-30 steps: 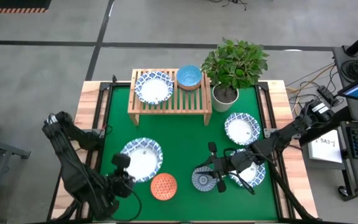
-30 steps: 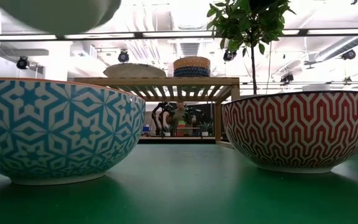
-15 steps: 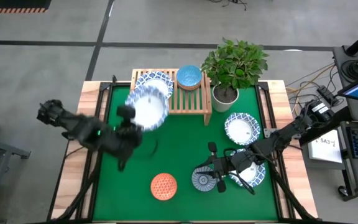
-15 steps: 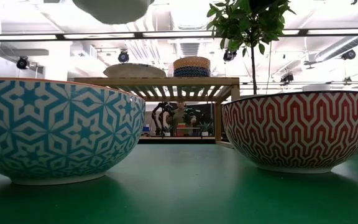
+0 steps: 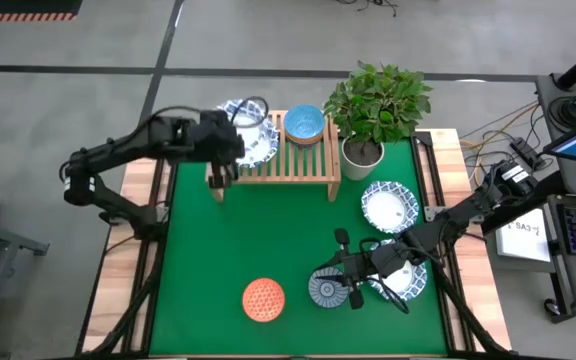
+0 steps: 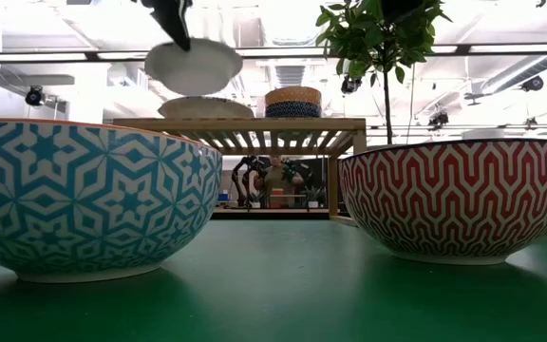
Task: Place and stack bowls onto a shelf
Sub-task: Stack the big white bowl on the big white bowl on the shelf
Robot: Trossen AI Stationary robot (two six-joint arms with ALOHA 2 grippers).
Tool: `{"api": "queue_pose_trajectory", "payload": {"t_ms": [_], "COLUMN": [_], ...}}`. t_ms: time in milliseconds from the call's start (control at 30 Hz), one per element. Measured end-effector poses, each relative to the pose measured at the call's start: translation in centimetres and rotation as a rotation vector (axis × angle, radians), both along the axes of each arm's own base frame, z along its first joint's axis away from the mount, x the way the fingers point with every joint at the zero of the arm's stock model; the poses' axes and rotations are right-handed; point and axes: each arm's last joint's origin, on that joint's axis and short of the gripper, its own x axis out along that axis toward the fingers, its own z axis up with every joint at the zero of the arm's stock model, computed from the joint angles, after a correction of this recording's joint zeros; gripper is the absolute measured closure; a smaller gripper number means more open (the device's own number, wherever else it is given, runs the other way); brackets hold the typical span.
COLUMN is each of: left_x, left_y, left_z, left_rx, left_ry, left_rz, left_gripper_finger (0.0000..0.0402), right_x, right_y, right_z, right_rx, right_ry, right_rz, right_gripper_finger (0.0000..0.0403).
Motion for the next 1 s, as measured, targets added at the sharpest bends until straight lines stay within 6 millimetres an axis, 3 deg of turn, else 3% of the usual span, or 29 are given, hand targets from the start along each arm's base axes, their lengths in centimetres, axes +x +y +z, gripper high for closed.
{"api": "queue_pose_trajectory", "payload": {"t_ms": [167,500,1000], "left_x": [0.1,1.9,2.7], "left_y": [2.0,2.7,3.1], "left_z": [-0.5,-2.0,-2.6], "left_rx": [-0.046,-0.120,-0.081], "left_ry": [0.011,0.049,0.082], "left_rz": [0.024,-0.001,0.035], "left_gripper_finger": [0.0401,0.0394,0.0292], "right_x": [0.0,0.0,0.0], "right_y": [0.0,-0.1,-0.1], "right_z": [0.0,0.0,-0.1], "right_rx": [-0.005,-0.017,-0.016], "right_ry": [0.000,0.000,0.002], "right_rz": [-0.001,-0.023,-0.023], "right_gripper_finger": [0.0335,0.0335,0.0335]}}
